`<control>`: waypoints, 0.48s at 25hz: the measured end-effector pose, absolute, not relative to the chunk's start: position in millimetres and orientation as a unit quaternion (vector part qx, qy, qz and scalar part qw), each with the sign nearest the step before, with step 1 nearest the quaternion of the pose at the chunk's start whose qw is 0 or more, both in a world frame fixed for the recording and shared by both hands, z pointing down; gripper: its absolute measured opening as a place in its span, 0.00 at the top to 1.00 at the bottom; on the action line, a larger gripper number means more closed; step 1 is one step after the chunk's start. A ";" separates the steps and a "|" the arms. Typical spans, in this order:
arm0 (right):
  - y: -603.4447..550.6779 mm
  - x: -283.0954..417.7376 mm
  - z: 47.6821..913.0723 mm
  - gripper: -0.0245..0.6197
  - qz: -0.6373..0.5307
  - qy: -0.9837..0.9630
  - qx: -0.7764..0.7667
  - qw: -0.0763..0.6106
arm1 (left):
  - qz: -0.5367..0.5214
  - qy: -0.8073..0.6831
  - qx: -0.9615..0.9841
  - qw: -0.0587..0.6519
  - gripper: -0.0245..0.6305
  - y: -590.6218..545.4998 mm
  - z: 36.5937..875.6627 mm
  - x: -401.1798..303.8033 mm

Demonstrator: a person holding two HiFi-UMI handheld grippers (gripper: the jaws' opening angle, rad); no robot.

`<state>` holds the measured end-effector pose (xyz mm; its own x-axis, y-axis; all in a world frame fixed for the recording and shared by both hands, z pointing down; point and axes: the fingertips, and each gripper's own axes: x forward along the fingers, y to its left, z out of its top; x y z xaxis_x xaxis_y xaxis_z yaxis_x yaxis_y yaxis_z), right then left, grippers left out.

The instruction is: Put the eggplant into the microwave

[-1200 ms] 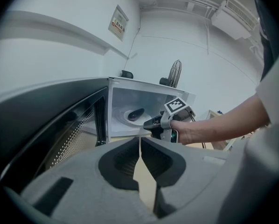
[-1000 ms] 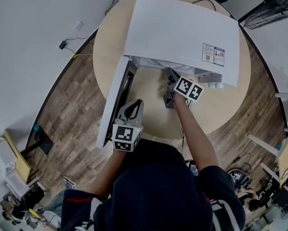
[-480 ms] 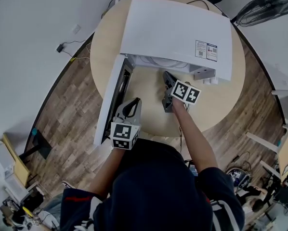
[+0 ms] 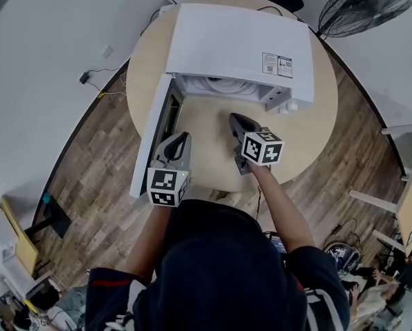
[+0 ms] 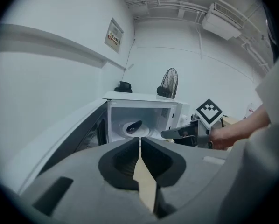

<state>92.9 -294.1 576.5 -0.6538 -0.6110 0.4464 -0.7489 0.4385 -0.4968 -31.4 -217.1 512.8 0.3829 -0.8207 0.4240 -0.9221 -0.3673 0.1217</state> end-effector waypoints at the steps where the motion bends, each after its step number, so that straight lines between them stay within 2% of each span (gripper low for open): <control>1: -290.4 95.9 569.7 0.95 0.332 -0.846 0.404 0.101 | 0.145 -0.536 0.814 0.168 0.92 -215.5 509.5 -31.0; 12: -244.3 122.3 483.4 0.95 0.227 -0.874 0.420 0.087 | 0.125 -0.523 0.834 0.127 0.92 -196.7 467.7 -12.9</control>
